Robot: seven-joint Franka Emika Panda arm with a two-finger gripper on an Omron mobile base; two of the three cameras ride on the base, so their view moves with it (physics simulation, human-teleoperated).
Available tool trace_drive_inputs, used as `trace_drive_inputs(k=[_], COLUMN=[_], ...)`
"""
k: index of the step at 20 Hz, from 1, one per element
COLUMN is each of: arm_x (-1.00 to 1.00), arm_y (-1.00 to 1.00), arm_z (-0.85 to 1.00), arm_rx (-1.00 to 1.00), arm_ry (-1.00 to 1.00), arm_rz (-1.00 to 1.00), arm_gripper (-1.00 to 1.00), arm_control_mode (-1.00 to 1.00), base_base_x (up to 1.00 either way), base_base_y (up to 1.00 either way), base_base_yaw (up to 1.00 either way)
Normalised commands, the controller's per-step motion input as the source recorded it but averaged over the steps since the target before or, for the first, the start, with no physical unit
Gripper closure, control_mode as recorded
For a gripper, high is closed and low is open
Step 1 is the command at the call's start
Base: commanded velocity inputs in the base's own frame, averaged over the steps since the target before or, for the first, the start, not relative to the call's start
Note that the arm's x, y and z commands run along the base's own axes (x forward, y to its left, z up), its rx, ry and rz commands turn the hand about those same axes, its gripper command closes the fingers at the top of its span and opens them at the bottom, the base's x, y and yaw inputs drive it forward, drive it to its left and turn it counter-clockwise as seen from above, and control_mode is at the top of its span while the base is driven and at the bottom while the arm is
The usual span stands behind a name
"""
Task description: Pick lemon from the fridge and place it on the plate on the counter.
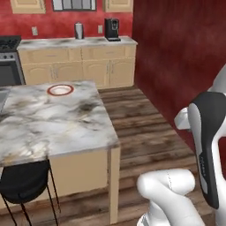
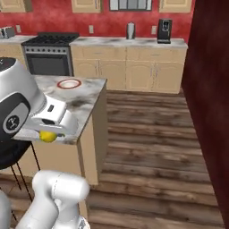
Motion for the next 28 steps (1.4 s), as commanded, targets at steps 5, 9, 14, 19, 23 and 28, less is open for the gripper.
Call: trace_drive_inputs(k=[5, 9, 14, 19, 23, 28], arm_x=[0.00, 0.00, 0.00, 0.00, 0.00, 0.00], arm_y=[0.00, 0.00, 0.00, 0.00, 0.00, 0.00], arm_z=[0.00, 0.00, 0.00, 0.00, 0.00, 0.00], arm_rx=[0.00, 0.00, 0.00, 0.00, 0.00, 0.00], arm_ry=[0.00, 0.00, 0.00, 0.00, 0.00, 0.00], arm_rz=[0.00, 0.00, 0.00, 0.00, 0.00, 0.00], arm_gripper=[1.00, 1.00, 1.00, 1.00, 1.00, 1.00], arm_control_mode=[1.00, 1.00, 1.00, 1.00, 1.00, 1.00], base_base_x=[0.83, 1.00, 1.00, 0.97, 0.96, 0.96], base_base_y=[-1.00, -1.00, -1.00, -0.87, -0.44, -0.27], base_base_yaw=[0.33, 0.26, 0.30, 0.36, 0.41, 0.48])
